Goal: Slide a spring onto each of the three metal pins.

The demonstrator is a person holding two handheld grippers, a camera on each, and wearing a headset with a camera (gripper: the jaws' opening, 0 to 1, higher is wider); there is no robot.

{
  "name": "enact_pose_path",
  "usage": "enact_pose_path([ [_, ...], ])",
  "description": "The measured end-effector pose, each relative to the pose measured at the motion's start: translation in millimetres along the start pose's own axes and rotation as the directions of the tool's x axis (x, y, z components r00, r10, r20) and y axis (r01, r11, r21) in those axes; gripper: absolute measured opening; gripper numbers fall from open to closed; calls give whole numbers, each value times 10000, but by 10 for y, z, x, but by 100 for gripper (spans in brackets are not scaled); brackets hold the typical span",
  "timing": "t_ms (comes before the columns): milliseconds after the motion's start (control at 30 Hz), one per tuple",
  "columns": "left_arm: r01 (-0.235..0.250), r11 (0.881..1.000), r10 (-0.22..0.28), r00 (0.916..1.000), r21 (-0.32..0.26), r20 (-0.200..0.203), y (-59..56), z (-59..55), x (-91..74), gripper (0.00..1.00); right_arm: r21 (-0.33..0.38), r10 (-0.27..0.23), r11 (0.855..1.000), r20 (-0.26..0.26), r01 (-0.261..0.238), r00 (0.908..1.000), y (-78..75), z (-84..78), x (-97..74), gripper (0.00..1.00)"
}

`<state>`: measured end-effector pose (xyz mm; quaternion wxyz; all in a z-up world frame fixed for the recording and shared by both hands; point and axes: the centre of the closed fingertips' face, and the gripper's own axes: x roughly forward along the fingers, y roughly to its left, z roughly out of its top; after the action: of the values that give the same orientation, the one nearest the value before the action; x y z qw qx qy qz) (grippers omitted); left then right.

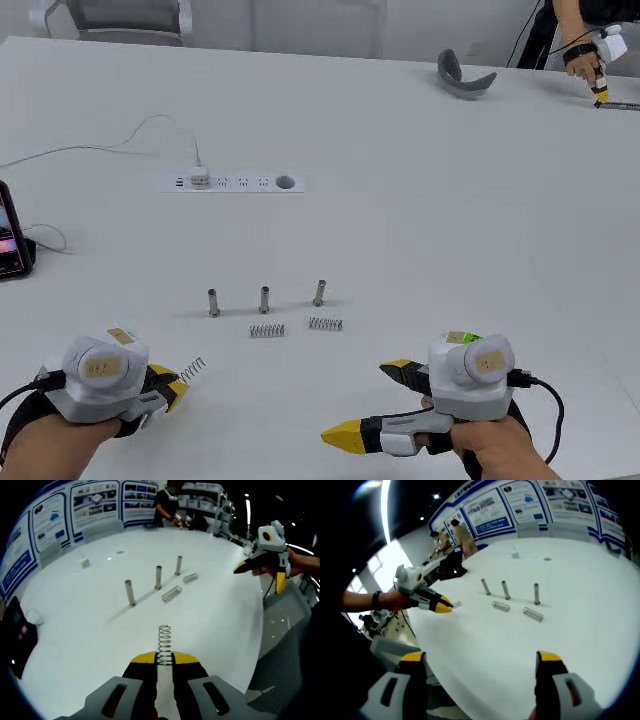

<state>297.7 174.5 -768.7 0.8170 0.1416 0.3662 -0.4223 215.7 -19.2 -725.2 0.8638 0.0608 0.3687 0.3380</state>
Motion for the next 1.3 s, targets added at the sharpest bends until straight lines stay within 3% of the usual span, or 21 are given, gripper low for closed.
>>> enact_pose_path([
  [300,-31,10000,32,9997,-55,231,-60,42,-121,10,-126,223,9997,-54,-223,9997,49,44,43,91],
  [567,100,9998,-106,9993,160,349,-193,107,-166,10,-117,418,9991,16,-418,9991,86,98,83,90],
  [967,398,9954,-463,9962,868,744,-384,410,-221,10,-82,918,9958,245,-916,9955,197,212,148,83],
  [1300,880,9846,-1017,9912,1512,850,-640,631,-203,10,32,1303,9914,553,-1307,9899,270,333,189,77],
])
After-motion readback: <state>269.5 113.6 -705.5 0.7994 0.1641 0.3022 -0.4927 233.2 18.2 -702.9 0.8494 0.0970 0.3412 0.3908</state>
